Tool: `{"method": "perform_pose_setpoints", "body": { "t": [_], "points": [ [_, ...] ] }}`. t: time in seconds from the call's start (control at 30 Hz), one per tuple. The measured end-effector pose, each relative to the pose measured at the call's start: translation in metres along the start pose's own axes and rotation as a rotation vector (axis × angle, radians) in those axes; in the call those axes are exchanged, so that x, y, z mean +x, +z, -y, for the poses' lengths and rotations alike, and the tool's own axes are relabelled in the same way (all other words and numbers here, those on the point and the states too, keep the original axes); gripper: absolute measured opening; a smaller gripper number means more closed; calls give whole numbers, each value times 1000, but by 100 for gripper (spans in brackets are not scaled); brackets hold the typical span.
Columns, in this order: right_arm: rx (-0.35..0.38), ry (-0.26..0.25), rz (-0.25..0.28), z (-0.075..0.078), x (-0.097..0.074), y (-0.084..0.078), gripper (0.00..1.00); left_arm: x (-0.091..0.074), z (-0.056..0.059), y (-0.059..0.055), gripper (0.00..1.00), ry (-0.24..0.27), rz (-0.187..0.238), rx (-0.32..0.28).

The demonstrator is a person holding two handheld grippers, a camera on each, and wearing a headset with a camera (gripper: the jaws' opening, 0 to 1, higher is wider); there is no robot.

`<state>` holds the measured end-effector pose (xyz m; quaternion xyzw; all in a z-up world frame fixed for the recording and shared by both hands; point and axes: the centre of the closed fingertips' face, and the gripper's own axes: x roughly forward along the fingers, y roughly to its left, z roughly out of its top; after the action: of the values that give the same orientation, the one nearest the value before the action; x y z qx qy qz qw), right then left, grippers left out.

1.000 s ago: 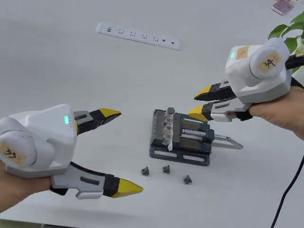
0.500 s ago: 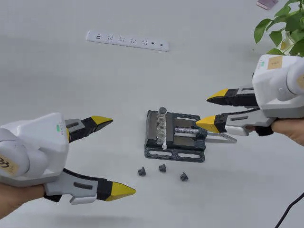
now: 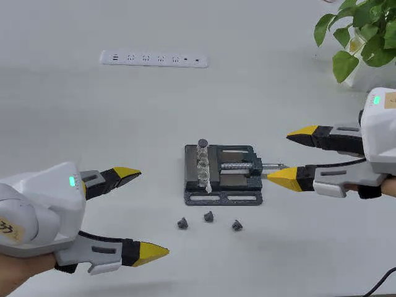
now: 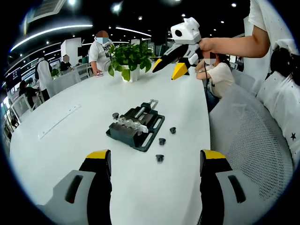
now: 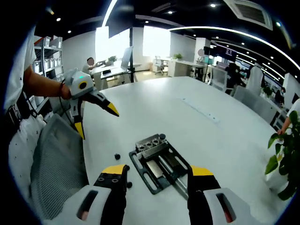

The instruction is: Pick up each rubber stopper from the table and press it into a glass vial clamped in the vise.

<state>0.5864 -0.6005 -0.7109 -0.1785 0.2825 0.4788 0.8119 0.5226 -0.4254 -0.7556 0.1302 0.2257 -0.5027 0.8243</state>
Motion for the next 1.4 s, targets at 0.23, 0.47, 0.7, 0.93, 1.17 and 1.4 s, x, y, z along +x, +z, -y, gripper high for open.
{"method": "perform_pose_setpoints", "body": {
  "t": [0.23, 0.47, 0.7, 0.93, 1.17, 1.4],
  "points": [
    [60, -11, 44, -12, -16, -15, 56, 6, -1, -10, 67, -7, -66, -13],
    [111, -21, 113, -22, -32, -24, 61, 15, 9, -22, 56, -31, -149, -33],
    [137, -39, 150, -30, -43, -34, 61, 28, 6, -36, 47, -45, -200, -56],
    [168, -61, 164, -27, -53, -46, 60, 42, 0, -51, 38, -36, -254, -73],
    [181, -80, 170, -28, -55, -47, 59, 56, 1, -58, 26, -23, -301, -81],
    [185, -96, 166, -27, -57, -46, 58, 69, 2, -64, 19, -21, -327, -119]
  ]
}}
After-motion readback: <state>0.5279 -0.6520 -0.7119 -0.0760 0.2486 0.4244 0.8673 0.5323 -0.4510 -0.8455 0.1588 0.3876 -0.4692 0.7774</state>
